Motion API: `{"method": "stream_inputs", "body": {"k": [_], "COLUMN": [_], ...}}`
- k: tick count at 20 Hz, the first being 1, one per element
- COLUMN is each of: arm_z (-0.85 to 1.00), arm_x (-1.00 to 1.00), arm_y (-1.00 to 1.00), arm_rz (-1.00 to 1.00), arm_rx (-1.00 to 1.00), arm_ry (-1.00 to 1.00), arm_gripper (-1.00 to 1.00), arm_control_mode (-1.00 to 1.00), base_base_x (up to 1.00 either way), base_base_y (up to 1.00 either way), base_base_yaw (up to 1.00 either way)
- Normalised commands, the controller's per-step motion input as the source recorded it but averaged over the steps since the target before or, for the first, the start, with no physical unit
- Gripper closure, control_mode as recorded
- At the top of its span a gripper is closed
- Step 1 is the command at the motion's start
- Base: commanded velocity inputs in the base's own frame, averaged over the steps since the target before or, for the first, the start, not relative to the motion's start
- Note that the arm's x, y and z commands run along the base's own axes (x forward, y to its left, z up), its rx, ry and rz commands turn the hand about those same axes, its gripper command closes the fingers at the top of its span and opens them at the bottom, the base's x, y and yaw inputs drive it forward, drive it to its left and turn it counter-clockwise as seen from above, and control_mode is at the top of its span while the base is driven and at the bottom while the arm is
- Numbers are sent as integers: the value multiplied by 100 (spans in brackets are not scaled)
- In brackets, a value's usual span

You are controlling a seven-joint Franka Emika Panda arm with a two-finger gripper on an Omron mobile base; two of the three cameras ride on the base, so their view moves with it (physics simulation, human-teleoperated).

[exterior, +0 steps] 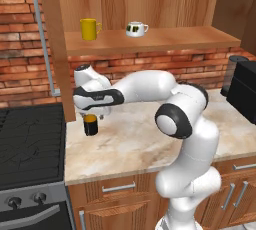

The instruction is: Pick the mug on the counter and place it in the cabinet with the handle facing the right, like the mugs already inside.

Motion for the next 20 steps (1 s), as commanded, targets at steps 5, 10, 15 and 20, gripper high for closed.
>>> {"method": "stream_inputs", "body": {"k": [5,10,15,20], "arm_z": [-33,-30,-13,-23], "arm_x": [22,20,23,11], "arm_y": [28,25,6,0], "arm_rz": [0,0,0,-1], "arm_rx": [0,0,0,0], "arm_ry": [5,4,0,1], "arm_gripper": [-100,-100,-100,-100], "arm_control_mode": [-100,-100,-100,-100], "base_base_x": [0,0,0,0], "base_base_y": [0,0,0,0], "base_base_yaw": [0,0,0,0]}}
